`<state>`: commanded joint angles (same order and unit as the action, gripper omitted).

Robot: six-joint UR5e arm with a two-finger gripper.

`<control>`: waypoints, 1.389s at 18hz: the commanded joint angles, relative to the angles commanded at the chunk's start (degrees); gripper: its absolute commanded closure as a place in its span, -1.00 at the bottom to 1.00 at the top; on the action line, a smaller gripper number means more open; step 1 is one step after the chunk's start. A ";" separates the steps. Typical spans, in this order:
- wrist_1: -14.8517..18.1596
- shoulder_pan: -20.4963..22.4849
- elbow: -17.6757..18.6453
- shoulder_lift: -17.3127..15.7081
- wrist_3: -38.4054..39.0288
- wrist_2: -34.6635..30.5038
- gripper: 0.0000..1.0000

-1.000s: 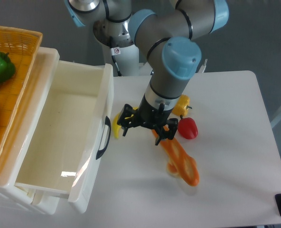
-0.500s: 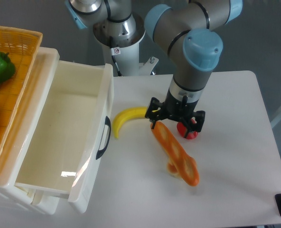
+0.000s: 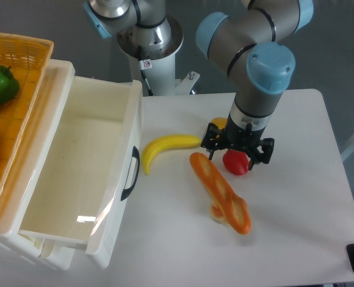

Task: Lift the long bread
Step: 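Lower the gripper over the middle of the orange long bread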

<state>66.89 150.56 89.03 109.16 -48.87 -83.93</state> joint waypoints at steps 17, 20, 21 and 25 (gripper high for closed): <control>-1.41 1.49 2.55 8.17 6.77 -0.35 -1.00; -1.76 1.23 2.46 9.23 6.94 -0.35 -1.00; -2.11 1.14 2.46 9.49 7.12 -0.35 -1.00; -2.99 0.35 2.46 10.99 9.22 -0.26 -1.00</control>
<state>63.90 150.91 91.49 120.14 -39.65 -84.20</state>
